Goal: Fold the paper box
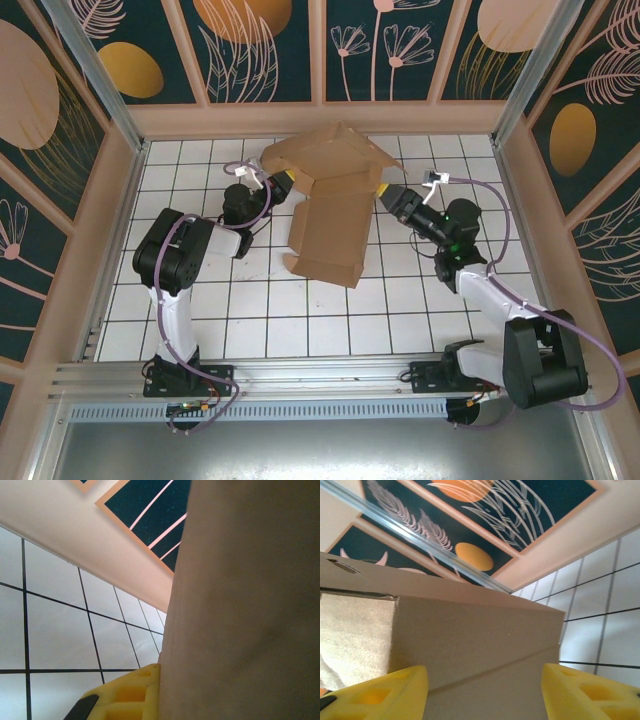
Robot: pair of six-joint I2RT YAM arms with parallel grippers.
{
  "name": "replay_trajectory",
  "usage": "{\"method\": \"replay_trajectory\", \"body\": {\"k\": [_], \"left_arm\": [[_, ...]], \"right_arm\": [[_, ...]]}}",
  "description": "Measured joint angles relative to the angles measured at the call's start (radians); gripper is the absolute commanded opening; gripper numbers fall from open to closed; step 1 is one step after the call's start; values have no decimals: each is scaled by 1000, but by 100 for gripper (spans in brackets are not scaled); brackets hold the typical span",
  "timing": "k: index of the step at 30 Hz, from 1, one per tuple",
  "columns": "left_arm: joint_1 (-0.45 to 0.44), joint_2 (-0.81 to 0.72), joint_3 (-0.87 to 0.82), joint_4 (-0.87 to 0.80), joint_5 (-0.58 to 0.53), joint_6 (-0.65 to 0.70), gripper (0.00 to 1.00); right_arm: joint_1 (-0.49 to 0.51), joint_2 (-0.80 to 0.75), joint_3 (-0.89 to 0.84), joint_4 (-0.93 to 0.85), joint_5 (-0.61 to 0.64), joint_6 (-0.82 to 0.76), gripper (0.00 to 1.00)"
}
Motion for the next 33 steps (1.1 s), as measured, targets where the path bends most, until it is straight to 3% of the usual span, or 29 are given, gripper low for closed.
{"method": "replay_trajectory", "body": {"k": [11,23,33], "left_arm": [[0,0,0,-1,-4,1,0],[0,17,7,-24,-1,28,0],[0,17,7,-34,-10,52,0]], "right_arm": [[9,-111,-2,24,105,-4,62],[12,-28,2,-18,124,2,53],[45,-26,69,-142,157,-38,51]]}}
